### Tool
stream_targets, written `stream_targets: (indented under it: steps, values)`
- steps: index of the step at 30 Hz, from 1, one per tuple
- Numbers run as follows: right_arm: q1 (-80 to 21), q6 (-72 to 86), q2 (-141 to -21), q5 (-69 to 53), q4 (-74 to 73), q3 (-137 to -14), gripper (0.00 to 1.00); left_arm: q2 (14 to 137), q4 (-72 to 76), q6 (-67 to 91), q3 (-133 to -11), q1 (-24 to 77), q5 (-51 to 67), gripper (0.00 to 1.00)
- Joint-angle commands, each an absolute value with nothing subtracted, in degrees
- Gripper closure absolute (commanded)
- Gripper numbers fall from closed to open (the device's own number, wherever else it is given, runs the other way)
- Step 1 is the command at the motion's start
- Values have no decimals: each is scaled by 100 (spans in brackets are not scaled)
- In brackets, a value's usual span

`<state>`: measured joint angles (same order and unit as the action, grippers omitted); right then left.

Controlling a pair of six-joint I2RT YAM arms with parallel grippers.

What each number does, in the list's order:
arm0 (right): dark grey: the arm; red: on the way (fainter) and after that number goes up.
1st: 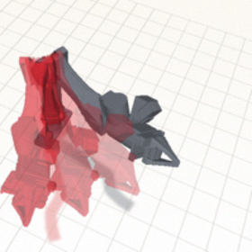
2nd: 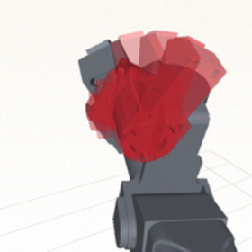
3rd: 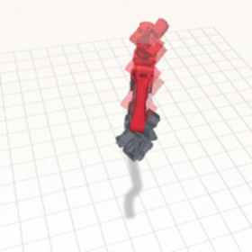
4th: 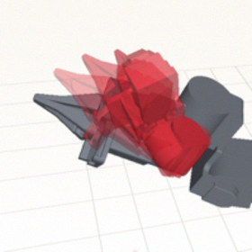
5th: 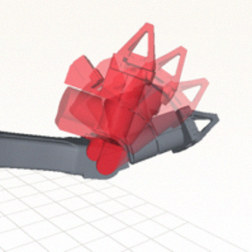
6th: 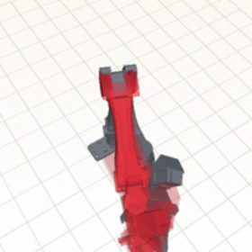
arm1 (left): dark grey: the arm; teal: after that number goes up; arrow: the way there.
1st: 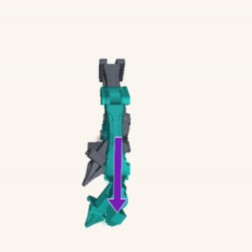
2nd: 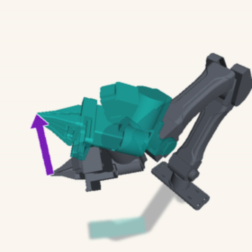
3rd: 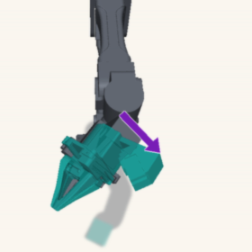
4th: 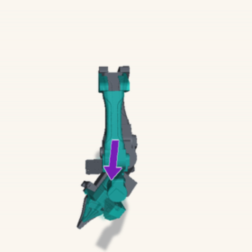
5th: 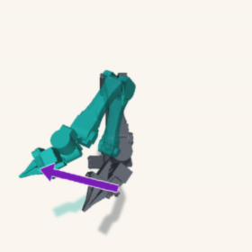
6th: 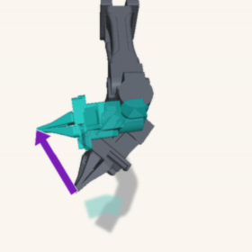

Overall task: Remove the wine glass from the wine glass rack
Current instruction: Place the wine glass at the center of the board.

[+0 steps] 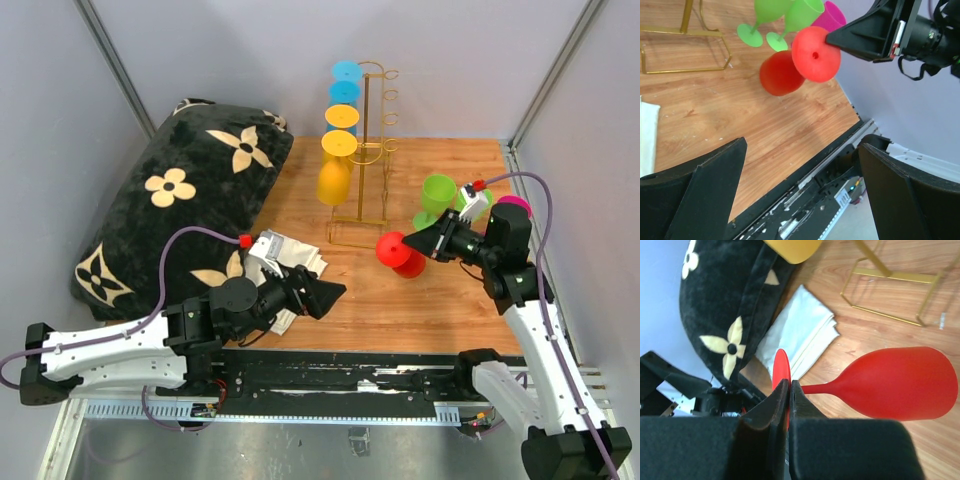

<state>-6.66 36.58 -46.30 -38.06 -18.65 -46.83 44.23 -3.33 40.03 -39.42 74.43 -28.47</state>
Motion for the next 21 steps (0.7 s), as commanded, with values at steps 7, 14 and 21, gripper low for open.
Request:
stream_targets:
  steps: [7, 14, 21]
  values:
    - [-1139, 3674, -4876, -4842, -396, -4454, 99, 4776, 452, 5150, -3825, 6484, -1372, 0]
    - [-1627, 3575, -5052, -5438, -76, -4570, 99, 4613, 1745, 5635, -3096, 5977, -469, 0]
    - [-2295, 3508, -5262, -5583, 206, -4750, 98, 4724, 2291, 5672, -2899, 5902, -181, 6]
